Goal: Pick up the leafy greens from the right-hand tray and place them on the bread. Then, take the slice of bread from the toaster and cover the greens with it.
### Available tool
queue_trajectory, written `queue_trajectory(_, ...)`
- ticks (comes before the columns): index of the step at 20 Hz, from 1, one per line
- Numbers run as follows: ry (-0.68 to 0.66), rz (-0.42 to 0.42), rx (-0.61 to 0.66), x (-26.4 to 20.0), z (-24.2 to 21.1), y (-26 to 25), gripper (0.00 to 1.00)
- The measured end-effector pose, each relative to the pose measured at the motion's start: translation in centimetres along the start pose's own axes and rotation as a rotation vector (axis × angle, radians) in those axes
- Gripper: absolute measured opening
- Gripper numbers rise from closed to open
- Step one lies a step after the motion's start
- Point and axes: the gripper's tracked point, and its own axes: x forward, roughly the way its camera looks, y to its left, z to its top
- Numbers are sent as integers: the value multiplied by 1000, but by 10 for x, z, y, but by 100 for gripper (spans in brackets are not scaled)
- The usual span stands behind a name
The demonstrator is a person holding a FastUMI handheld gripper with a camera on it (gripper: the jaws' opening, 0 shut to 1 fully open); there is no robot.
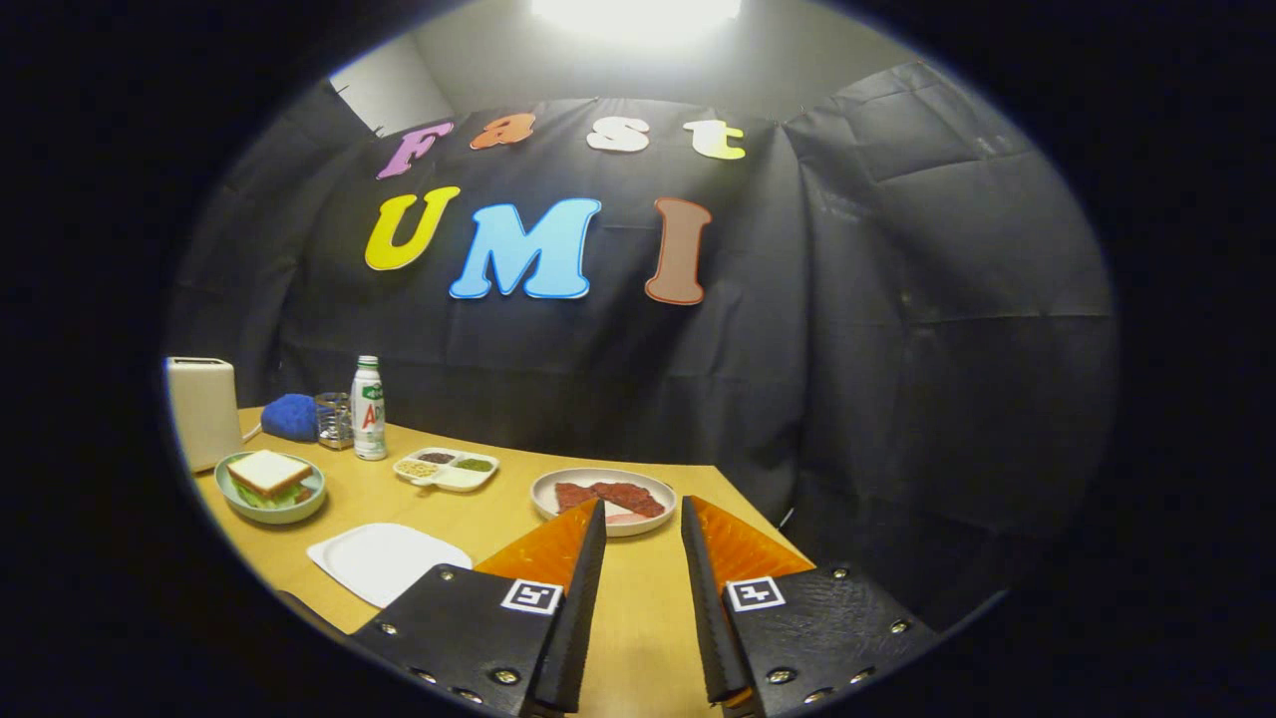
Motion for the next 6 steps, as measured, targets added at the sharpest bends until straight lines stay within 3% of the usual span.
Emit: queue_trajectory(6,-44,14,-7,17,-4,-79,46)
